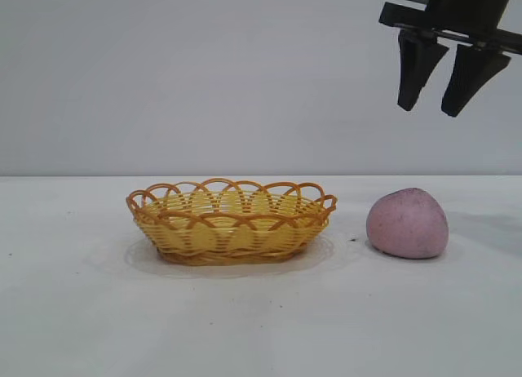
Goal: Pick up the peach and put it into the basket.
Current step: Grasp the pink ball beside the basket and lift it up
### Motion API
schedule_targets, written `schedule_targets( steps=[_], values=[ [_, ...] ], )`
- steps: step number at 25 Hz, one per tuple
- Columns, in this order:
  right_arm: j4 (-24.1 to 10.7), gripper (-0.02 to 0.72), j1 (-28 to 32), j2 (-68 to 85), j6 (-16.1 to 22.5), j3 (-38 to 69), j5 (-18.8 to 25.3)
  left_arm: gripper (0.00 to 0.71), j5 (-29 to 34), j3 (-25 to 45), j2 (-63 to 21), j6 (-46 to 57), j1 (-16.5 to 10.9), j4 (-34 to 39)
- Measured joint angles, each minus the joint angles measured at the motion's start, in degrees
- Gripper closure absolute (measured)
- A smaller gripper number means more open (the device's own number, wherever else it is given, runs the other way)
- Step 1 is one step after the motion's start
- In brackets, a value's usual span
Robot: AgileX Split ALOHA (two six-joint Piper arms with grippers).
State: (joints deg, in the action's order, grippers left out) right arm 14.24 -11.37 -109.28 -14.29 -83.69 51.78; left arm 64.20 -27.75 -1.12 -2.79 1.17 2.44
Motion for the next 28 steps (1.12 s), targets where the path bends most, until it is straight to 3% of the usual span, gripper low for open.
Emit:
schedule_targets(
  steps=[10,18,28],
  values=[
    [-1.43,0.285,-2.19,0.0,0.56,0.0,11.91,0.373,0.0,0.0,0.0,0.0,0.0,0.0],
    [-7.11,0.31,-10.41,0.0,7.83,0.0,13.03,0.373,0.0,0.0,0.0,0.0,0.0,0.0],
    [-7.19,0.31,-11.45,-6.3,9.63,-0.21,12.14,0.373,0.0,0.0,0.0,0.0,0.0,0.0]
  ],
)
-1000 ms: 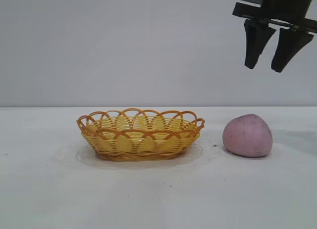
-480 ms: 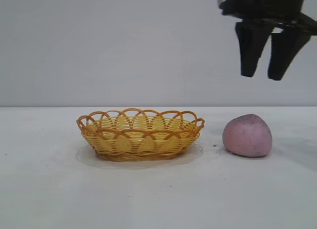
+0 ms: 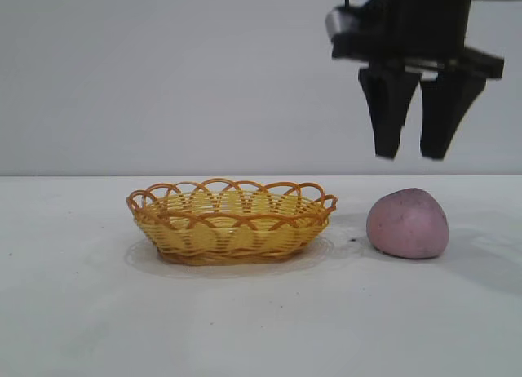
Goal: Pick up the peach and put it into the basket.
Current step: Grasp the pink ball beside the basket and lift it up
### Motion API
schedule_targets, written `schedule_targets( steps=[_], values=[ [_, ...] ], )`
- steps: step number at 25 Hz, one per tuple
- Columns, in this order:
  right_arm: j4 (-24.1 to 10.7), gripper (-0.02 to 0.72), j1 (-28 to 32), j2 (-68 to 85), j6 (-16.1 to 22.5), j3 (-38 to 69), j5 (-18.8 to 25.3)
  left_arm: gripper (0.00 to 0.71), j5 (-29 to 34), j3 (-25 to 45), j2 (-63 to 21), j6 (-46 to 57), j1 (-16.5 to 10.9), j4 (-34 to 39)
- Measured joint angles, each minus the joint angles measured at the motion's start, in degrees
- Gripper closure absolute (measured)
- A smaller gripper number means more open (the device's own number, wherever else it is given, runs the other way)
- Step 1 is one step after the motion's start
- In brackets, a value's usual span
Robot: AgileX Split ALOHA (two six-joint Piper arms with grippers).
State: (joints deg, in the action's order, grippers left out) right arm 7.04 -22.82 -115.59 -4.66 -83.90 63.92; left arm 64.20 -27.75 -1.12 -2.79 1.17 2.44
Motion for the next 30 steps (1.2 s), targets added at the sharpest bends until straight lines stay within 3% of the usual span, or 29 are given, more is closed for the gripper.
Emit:
schedule_targets(
  steps=[4,8,10,11,12,19,22,30],
  values=[
    [0.0,0.31,0.0,-3.14,0.38,0.0,-0.37,0.373,0.0,0.0,0.0,0.0,0.0,0.0],
    [0.0,0.57,0.0,-4.42,0.38,-0.03,-0.37,0.373,0.0,0.0,0.0,0.0,0.0,0.0],
    [0.0,0.646,0.0,-4.42,-0.03,-0.41,-0.24,0.373,0.0,0.0,0.0,0.0,0.0,0.0],
    [-0.27,0.642,0.0,-4.42,-0.18,-0.83,0.15,0.373,0.0,0.0,0.0,0.0,0.0,0.0],
    [-0.6,0.703,0.0,-4.42,-0.23,-1.34,0.85,0.373,0.0,0.0,0.0,0.0,0.0,0.0],
    [-1.83,0.703,0.0,-2.61,-0.32,-8.61,5.49,0.373,0.0,0.0,0.0,0.0,0.0,0.0],
    [0.72,0.703,0.0,-1.77,-0.46,-12.78,5.75,0.373,0.0,0.0,0.0,0.0,0.0,0.0],
    [1.98,0.703,-8.04,-1.87,-0.6,-15.58,6.22,0.373,0.0,0.0,0.0,0.0,0.0,0.0]
  ],
)
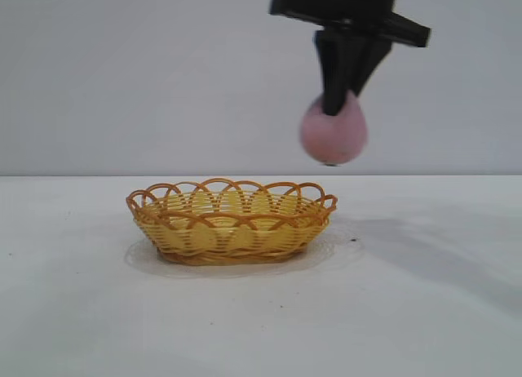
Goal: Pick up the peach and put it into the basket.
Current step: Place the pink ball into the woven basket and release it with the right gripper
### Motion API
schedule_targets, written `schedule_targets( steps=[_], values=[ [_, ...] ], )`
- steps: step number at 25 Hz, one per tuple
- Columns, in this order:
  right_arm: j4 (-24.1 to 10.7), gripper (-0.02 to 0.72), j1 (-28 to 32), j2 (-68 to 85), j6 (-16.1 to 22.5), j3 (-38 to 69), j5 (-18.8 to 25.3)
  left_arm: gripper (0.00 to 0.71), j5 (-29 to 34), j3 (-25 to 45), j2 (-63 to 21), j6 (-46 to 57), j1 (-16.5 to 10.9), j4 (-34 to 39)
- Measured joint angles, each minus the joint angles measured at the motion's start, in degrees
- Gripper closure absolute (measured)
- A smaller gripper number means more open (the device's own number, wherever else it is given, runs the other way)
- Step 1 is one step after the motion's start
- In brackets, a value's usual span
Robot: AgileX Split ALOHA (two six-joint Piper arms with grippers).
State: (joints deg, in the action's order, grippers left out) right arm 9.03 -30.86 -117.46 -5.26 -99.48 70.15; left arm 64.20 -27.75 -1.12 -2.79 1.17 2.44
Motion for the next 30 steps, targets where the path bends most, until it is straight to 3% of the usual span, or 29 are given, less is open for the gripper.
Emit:
schedule_targets(
  steps=[10,11,12,18,25,30],
  values=[
    [2.62,0.703,-4.58,-5.18,0.01,-0.24,-5.27,0.373,0.0,0.0,0.0,0.0,0.0,0.0],
    [2.71,0.642,-4.58,-5.56,0.01,-0.36,-5.54,0.373,0.0,0.0,0.0,0.0,0.0,0.0],
    [2.95,0.642,-4.58,-5.7,0.01,-0.36,-5.69,0.373,0.0,0.0,0.0,0.0,0.0,0.0],
    [3.63,0.442,-4.58,-6.17,0.01,-0.45,-5.95,0.373,0.0,0.0,0.0,-0.04,0.0,0.0],
    [3.4,0.452,-4.58,-6.17,0.01,-0.45,-5.05,0.373,0.0,0.0,0.0,-0.04,0.0,0.0],
    [-1.07,0.452,-4.58,-5.59,0.01,-0.45,-4.56,0.373,0.0,0.0,0.0,-0.04,0.0,0.0]
  ],
)
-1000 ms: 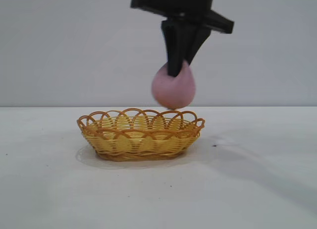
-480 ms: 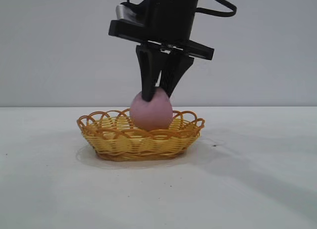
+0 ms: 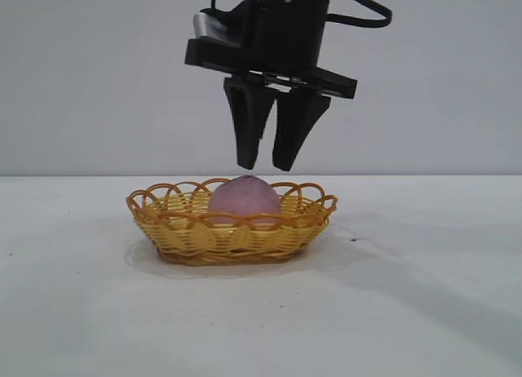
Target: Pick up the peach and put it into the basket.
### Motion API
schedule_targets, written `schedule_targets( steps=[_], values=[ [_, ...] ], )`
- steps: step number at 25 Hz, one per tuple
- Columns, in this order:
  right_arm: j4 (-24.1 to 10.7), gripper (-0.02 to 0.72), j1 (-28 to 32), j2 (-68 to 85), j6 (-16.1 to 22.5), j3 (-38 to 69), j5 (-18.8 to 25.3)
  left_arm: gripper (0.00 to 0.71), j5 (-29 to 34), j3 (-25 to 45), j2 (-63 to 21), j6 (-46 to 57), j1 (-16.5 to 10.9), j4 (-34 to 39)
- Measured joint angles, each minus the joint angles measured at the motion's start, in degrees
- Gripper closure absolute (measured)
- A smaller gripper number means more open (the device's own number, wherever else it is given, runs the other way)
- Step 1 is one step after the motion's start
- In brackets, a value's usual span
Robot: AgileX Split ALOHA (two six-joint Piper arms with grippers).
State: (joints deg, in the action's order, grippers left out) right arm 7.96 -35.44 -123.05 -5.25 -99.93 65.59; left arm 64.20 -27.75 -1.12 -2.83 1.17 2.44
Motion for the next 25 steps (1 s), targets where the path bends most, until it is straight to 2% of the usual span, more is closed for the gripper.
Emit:
schedule_targets(
  steps=[2,5,7,8,9,12,17,18,25],
  values=[
    [-1.73,0.452,0.33,0.74,0.0,-0.39,0.69,0.373,0.0,0.0,0.0,0.0,0.0,0.0],
    [-2.2,0.452,1.95,1.49,0.0,-2.28,2.61,0.373,0.0,0.0,0.0,0.0,0.0,0.0],
    [-2.46,0.387,4.07,1.62,0.0,-3.54,3.91,0.373,0.0,0.0,0.0,0.0,0.0,0.0],
    [-2.58,0.396,5.35,1.62,0.0,-4.1,4.23,0.373,0.0,0.0,0.0,0.0,0.0,0.0],
    [-2.86,0.33,6.5,1.62,0.1,-4.6,4.32,0.373,0.0,0.0,0.0,0.0,0.0,0.0],
    [-3.54,0.241,10.78,1.71,0.2,-5.61,4.59,0.373,0.0,0.0,0.0,0.0,0.0,0.0],
    [-4.39,0.255,18.57,1.81,1.07,-5.77,4.75,0.373,0.0,0.0,0.0,0.0,0.0,0.0],
    [-4.53,0.213,20.1,1.85,1.2,-5.77,4.75,0.373,0.0,0.0,0.0,0.0,0.0,0.0],
    [-4.75,0.23,28.02,4.46,1.31,-5.77,4.97,0.373,0.0,0.0,0.0,0.0,0.0,0.0]
  ],
)
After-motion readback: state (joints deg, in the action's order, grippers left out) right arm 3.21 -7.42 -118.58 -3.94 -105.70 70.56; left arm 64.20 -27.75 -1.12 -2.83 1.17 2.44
